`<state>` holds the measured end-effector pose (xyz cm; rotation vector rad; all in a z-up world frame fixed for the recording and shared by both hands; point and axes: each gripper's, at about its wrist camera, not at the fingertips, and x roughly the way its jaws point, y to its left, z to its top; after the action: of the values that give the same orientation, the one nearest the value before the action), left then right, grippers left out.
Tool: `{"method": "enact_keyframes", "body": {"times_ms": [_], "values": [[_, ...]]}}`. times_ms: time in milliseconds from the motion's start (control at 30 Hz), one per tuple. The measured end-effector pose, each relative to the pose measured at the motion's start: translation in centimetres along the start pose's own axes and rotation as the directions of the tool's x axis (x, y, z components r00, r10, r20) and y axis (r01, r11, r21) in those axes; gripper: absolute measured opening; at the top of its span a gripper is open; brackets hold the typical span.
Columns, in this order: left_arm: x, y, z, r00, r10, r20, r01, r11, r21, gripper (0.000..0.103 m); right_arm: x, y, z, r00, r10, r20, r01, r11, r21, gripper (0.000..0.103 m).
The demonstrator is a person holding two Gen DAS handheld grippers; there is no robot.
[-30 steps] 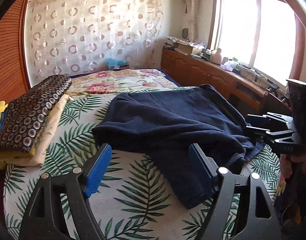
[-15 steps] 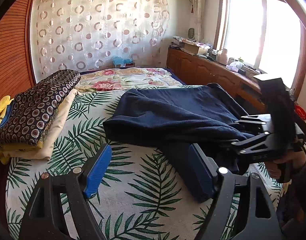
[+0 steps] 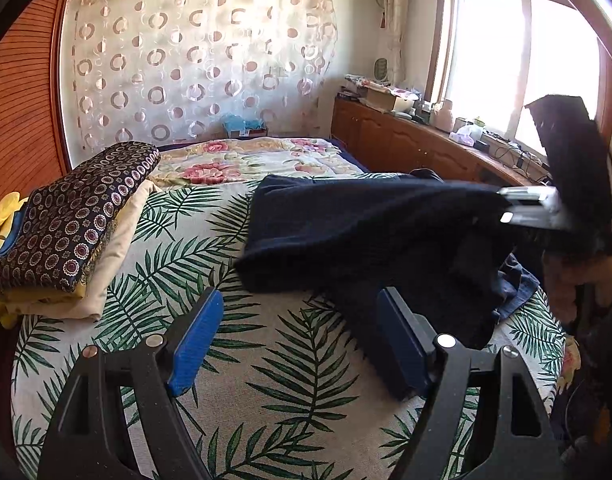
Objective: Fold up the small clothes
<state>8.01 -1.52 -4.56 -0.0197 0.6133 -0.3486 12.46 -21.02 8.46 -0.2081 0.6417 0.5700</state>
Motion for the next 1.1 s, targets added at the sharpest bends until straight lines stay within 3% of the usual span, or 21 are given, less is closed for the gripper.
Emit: {"method": "enact_keyframes", "body": {"times_ms": [100,300,400,567,633,700,967,1100], "values": [[-0.1,-0.3,0.1,1.0,-0.003,0.006,0.003,1.0,0.007,0.08,-2.7,-1.2,0.7,0.998,-0.025,0.049,0.025,1.0,-0.001,0.009],[-0.2,-1.3,0.4,1.0,-0.025,0.012,0.025,1.0,0.018,0.08,-7.1,-5.5,-1.0,0.989,-0.135,0.058,0.133,0.99,0.049,0.009],[-0.2,-2.0,0.5,0.999,-0.036,0.015,0.035,0.999,0.029,0.08,-7.5,-8.0,-3.0,0.988,-0.151,0.01,0.15,0.983,0.107,0.009],[0.1,-3.0,0.7,0.999,-0.043,0.017,0.043,0.998,0.047,0.08,-4.5,-10.2,-6.3,0.973,-0.198,-0.114,0.213,0.968,0.136,0.009],[0.1,-3.2,0.8,0.999,-0.045,0.014,0.044,0.998,0.051,0.08,-4.4,-10.7,-7.1,0.971,-0.211,-0.116,0.227,0.961,0.156,0.016],[0.2,-3.4,1.0,0.999,-0.045,0.012,0.044,0.997,0.056,0.08,-4.8,-10.9,-7.3,0.963,-0.244,-0.111,0.261,0.949,0.177,0.035],[0.2,-3.9,1.0,0.999,-0.043,0.022,0.041,0.997,0.064,0.08,-8.1,-8.5,-7.2,0.942,-0.33,-0.054,0.335,0.93,0.152,0.038],[0.3,-4.0,1.0,0.999,-0.044,0.022,0.043,0.997,0.06,0.08,-10.2,-7.0,-7.5,0.946,-0.322,0.015,0.317,0.937,0.148,0.044]]}}
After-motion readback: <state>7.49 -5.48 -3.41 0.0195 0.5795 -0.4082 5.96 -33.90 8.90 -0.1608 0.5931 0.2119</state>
